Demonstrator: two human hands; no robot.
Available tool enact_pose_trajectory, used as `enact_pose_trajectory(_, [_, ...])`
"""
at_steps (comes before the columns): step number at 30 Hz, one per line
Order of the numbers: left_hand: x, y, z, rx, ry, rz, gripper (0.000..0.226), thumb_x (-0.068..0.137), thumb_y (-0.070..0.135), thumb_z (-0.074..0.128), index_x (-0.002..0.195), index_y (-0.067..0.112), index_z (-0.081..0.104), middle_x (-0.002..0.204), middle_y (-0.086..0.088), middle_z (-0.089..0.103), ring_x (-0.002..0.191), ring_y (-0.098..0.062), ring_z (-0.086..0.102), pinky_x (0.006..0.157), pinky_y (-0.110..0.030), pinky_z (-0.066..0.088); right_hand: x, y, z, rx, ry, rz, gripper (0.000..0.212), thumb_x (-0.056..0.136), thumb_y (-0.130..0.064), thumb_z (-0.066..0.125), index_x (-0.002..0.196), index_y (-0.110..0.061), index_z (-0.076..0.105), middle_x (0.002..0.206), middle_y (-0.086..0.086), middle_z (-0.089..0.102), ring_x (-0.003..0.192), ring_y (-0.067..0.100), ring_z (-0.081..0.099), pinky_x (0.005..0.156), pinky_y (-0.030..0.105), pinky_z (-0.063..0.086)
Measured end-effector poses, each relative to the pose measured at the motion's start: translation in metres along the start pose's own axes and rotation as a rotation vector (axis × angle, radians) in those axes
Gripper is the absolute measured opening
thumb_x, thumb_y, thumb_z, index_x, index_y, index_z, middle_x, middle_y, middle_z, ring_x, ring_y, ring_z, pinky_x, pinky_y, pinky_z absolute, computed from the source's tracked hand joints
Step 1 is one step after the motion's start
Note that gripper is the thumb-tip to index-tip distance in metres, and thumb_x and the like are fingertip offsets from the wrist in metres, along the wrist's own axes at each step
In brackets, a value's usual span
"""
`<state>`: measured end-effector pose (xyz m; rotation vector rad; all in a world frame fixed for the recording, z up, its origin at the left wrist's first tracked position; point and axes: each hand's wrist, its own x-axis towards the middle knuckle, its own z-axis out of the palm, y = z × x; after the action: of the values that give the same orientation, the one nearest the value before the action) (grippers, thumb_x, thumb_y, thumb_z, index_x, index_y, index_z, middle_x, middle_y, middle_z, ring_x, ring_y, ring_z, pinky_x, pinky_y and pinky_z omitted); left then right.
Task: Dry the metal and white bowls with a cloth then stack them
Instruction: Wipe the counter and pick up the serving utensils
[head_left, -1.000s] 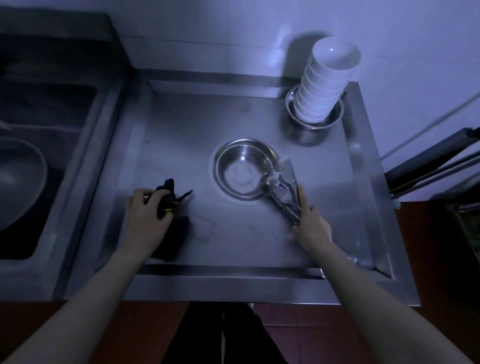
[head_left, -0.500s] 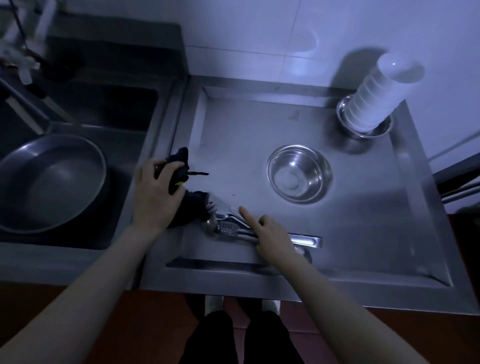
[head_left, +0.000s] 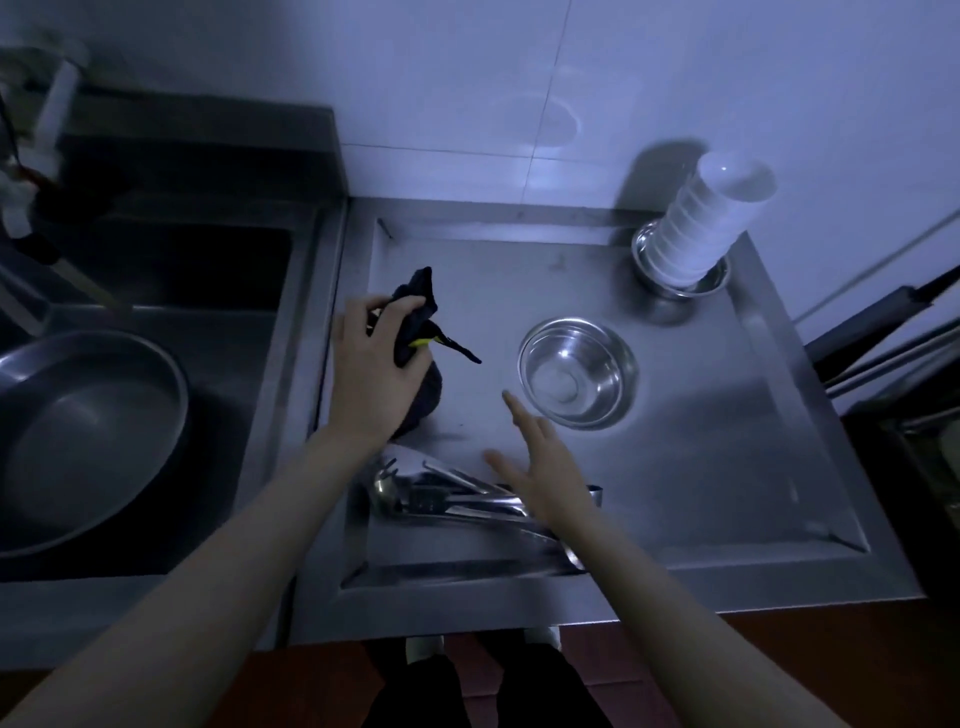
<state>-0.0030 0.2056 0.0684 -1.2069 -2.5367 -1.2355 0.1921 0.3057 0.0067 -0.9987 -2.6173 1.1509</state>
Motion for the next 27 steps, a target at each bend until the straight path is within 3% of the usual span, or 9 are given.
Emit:
enact_pose_trajectory(3, [0.009, 0.033, 0.028, -0.171, -0.069, -0.108, 0.045, 0.087, 0.013, 0.069, 0.129, 0.022, 0.058, 0.120, -0.003, 0.044, 0.115, -0.023, 0.048, 0.099, -0.020, 0.037, 0.009, -0.022, -0.038, 0.187, 0.119, -0.026, 0.093, 0.082, -0.049, 0.070, 0.150, -0.047, 0.007, 0.151, -0.006, 0.024, 0.138, 0.010, 0.028, 0.103, 0.026, 0.030])
enact_pose_trajectory(6, [0.009, 0.074, 0.062, -0.323, -0.139, -0.205, 0.043, 0.087, 0.019, 0.071, 0.128, 0.022, 0.060, 0.114, 0.000, 0.044, 0.102, 0.004, 0.048, 0.087, 0.002, 0.029, 0.017, -0.028, -0.064, 0.251, 0.154, -0.072, 0.106, 0.073, -0.038, 0.080, 0.150, -0.043, 0.008, 0.159, -0.009, 0.007, 0.146, 0.006, 0.010, 0.108, 0.024, 0.024])
enact_pose_trajectory(8, [0.005, 0.098, 0.088, -0.398, -0.217, -0.273, 0.041, 0.086, 0.029, 0.072, 0.125, 0.025, 0.062, 0.113, 0.000, 0.053, 0.097, 0.012, 0.050, 0.087, 0.000, 0.033, 0.020, -0.017, -0.075, 0.262, 0.189, -0.064, 0.108, 0.069, -0.025, 0.083, 0.151, -0.037, 0.014, 0.158, -0.003, 0.016, 0.143, 0.004, 0.018, 0.108, 0.018, 0.028])
enact_pose_trajectory(11, [-0.004, 0.130, 0.125, -0.496, -0.330, -0.313, 0.035, 0.084, 0.036, 0.066, 0.119, 0.030, 0.066, 0.111, 0.007, 0.067, 0.103, -0.005, 0.062, 0.097, -0.026, 0.048, 0.013, 0.015, -0.100, 0.226, 0.258, -0.035, 0.090, 0.069, -0.013, 0.078, 0.145, -0.032, 0.035, 0.144, -0.002, 0.043, 0.125, -0.002, 0.042, 0.096, 0.003, 0.034])
enact_pose_trajectory(15, [-0.022, 0.163, 0.169, -0.711, -0.532, -0.352, 0.022, 0.092, 0.022, 0.065, 0.112, 0.032, 0.065, 0.105, 0.009, 0.068, 0.096, -0.001, 0.065, 0.083, -0.022, 0.053, -0.017, 0.080, -0.149, 0.116, 0.343, 0.053, 0.070, 0.067, -0.011, 0.068, 0.133, -0.027, 0.050, 0.124, -0.002, 0.058, 0.104, 0.012, 0.056, 0.087, 0.023, 0.047])
enact_pose_trajectory(18, [-0.044, 0.167, 0.211, -0.535, -0.599, -0.306, 0.031, 0.094, 0.017, 0.064, 0.125, 0.019, 0.063, 0.116, 0.005, 0.068, 0.105, -0.009, 0.064, 0.089, -0.019, 0.050, -0.052, 0.150, -0.181, -0.073, 0.279, 0.126, 0.067, 0.069, -0.019, 0.063, 0.133, -0.029, 0.046, 0.122, -0.002, 0.052, 0.104, 0.022, 0.055, 0.078, 0.038, 0.051])
enact_pose_trajectory(22, [-0.077, 0.163, 0.268, -0.197, -0.626, -0.184, 0.045, 0.089, 0.020, 0.056, 0.131, 0.006, 0.059, 0.130, -0.011, 0.061, 0.122, -0.028, 0.056, 0.101, -0.028, 0.037, -0.107, 0.247, -0.190, -0.559, 0.073, 0.338, 0.059, 0.077, -0.035, 0.062, 0.135, -0.028, 0.048, 0.150, 0.010, 0.028, 0.134, 0.035, 0.032, 0.097, 0.055, 0.044])
enact_pose_trajectory(24, [-0.089, 0.162, 0.297, -0.069, -0.654, -0.155, 0.052, 0.089, 0.024, 0.054, 0.138, 0.005, 0.053, 0.141, -0.017, 0.052, 0.131, -0.034, 0.047, 0.110, -0.037, 0.032, -0.117, 0.279, -0.180, -0.674, 0.032, 0.287, 0.056, 0.087, -0.045, 0.049, 0.140, -0.029, 0.046, 0.157, 0.007, 0.027, 0.141, 0.031, 0.026, 0.099, 0.063, 0.039])
enact_pose_trajectory(27, [-0.103, 0.161, 0.333, 0.102, -0.559, -0.111, 0.051, 0.095, 0.029, 0.049, 0.141, 0.005, 0.050, 0.148, -0.020, 0.044, 0.135, -0.040, 0.040, 0.114, -0.051, 0.032, -0.114, 0.304, -0.167, -0.698, -0.011, 0.115, 0.055, 0.096, -0.046, 0.035, 0.149, -0.033, 0.030, 0.160, -0.001, 0.021, 0.146, 0.021, 0.022, 0.105, 0.058, 0.034])
